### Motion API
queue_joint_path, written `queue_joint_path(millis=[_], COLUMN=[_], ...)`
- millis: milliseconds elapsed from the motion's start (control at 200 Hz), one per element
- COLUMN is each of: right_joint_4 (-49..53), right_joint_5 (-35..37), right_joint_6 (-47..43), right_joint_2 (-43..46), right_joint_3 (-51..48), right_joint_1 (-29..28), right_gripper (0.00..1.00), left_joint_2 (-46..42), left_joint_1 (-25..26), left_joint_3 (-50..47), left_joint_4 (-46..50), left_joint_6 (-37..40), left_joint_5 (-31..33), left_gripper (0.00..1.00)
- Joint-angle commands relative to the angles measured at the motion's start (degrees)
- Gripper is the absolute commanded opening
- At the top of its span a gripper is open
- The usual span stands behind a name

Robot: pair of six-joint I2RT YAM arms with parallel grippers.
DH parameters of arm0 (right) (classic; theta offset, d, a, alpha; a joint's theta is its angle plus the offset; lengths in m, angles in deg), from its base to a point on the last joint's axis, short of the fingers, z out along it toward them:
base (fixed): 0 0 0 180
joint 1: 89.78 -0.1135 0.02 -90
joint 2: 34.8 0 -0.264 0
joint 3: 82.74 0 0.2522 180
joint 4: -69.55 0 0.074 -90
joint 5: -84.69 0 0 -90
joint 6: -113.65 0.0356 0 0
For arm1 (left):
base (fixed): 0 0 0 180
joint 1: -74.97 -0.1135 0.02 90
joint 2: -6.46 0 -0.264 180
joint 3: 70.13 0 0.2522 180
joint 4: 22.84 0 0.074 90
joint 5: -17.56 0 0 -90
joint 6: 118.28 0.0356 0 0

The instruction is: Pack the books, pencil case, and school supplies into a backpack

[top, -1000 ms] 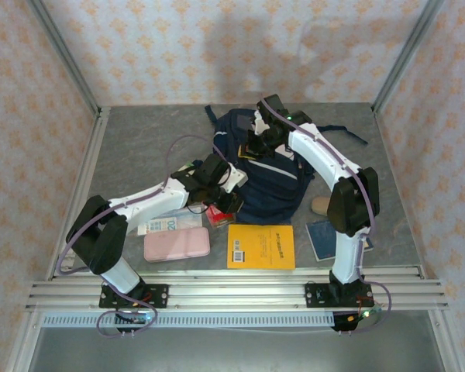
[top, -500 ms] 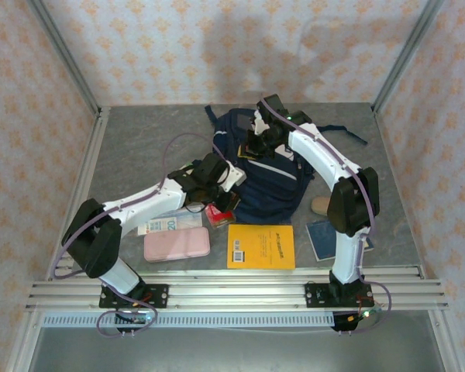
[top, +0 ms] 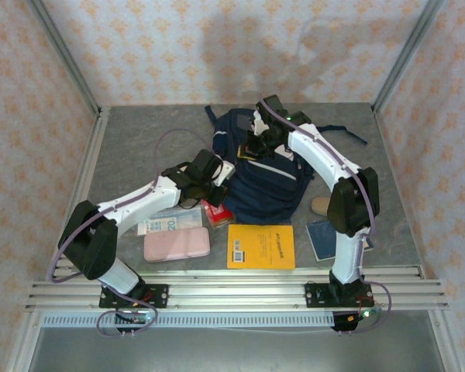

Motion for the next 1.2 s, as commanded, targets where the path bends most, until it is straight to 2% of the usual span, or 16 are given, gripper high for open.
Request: queue_joint_path(millis=[0,200,470,956,1196], right_joint_4=[-0.8,-1.0,-1.5,-1.1,-1.0], right_joint_5=[-2.4,-2.9,-3.5,-2.8,-3.7], right_joint_6=[-1.3,-1.5,-2.1,-3.7,-5.0], right_joint_2=[4.4,4.7,5.2,5.1,4.3], right_joint_3=[0.3,0.0,-1.0,-1.3,-0.8], right_joint_1=[-1.4,-1.6,-2.3,-3.0,-3.5], right_gripper=[0.0,0.0,0.0,0.0,0.0], left_joint_2=[-1.0,2.0,7.2,11.2,16.5], left_joint_1=[-1.8,-4.5,-7.8,-13.2,-15.2], left_joint_3=[2.6,5.1,8.5,12.1,18.4], left_joint_4=[0.5,-0.8,-2.5,-5.9,-5.0], left_joint_6=[-0.7,-1.3,-3.4,-5.5,-6.8], left_joint_5=[3.3,2.7,-1.7,-3.3,-2.1], left_gripper=[0.0,0.0,0.0,0.0,0.0])
